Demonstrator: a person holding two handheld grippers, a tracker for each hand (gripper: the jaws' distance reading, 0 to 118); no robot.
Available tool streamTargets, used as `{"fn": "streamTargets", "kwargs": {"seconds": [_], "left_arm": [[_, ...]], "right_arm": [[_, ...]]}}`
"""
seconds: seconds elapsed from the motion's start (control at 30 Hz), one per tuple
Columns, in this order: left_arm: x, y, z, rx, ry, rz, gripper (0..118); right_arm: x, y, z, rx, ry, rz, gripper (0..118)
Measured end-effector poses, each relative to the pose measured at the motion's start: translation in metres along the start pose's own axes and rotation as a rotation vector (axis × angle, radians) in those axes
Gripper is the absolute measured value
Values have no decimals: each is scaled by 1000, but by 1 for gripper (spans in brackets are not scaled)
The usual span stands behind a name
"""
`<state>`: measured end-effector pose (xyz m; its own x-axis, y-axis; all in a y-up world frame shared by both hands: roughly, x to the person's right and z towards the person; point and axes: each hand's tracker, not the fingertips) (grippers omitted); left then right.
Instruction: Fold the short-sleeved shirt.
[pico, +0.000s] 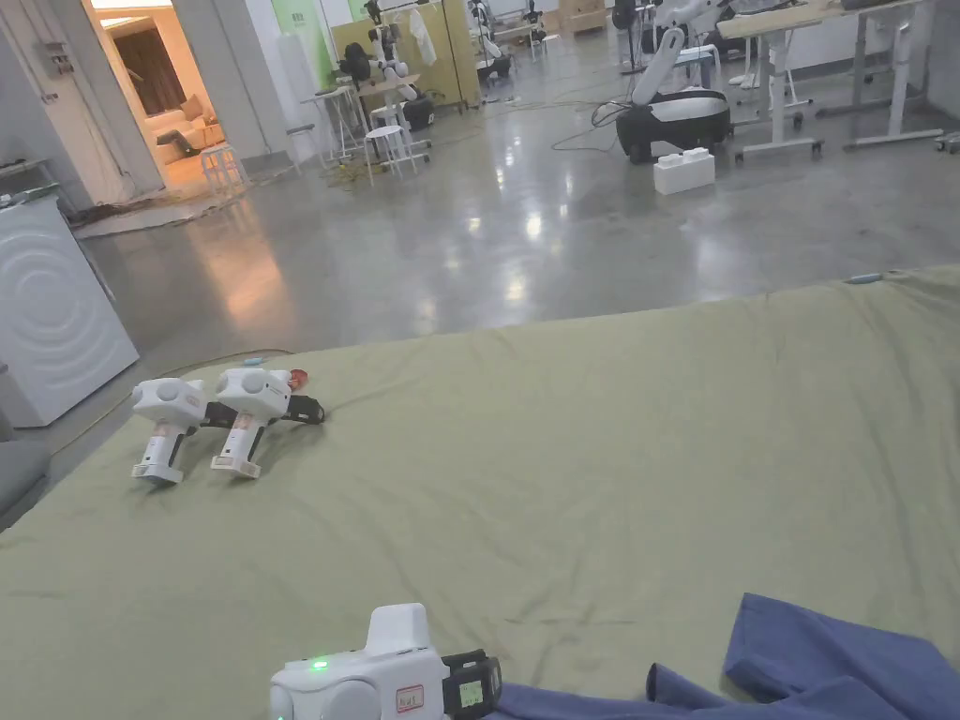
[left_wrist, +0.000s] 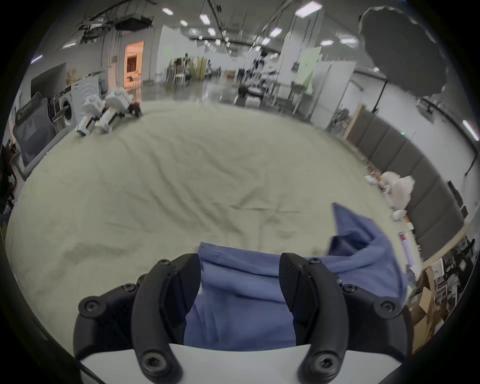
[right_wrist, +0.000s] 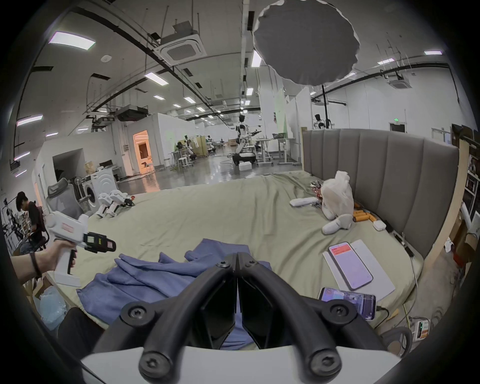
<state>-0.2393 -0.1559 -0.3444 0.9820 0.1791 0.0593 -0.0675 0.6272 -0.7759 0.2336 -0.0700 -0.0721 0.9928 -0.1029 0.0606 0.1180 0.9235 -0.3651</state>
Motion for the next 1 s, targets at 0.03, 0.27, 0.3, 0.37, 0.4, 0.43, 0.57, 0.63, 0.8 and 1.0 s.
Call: {"fn": "streamTargets", "kwargs": {"seconds": [0.03,0.27,0.3,0.37,0.4,0.43,0.57,0.63,0.8,1.0], "left_arm": [[-2,-1,-14,-27,14,-1,67],[1,-10,-63,-96,57,-8,56],[3,-12,-65,-96,60,-12,49],[8,-13,-69,-97,79,-36,40],[11,-13,-70,-99,82,-56,36],[16,-12,-70,-106,77,-83,27],[35,-12,-84,-159,113,-204,7],[39,-15,-89,-174,134,-244,7],[43,-7,-93,-223,140,-278,7],[34,-1,-94,-248,114,-247,7]], "right_arm": [[3,-2,-1,-13,-13,0,0],[17,-12,-8,-75,-71,-6,0],[17,-13,-9,-78,-74,-5,0],[17,-14,-11,-90,-77,0,0],[17,-14,-12,-94,-77,3,0],[17,-15,-13,-97,-75,3,0],[17,-10,-32,-115,-51,15,0],[16,1,-54,-135,-21,34,0],[19,36,-169,-361,62,139,70],[24,33,-321,-650,114,43,76]]}}
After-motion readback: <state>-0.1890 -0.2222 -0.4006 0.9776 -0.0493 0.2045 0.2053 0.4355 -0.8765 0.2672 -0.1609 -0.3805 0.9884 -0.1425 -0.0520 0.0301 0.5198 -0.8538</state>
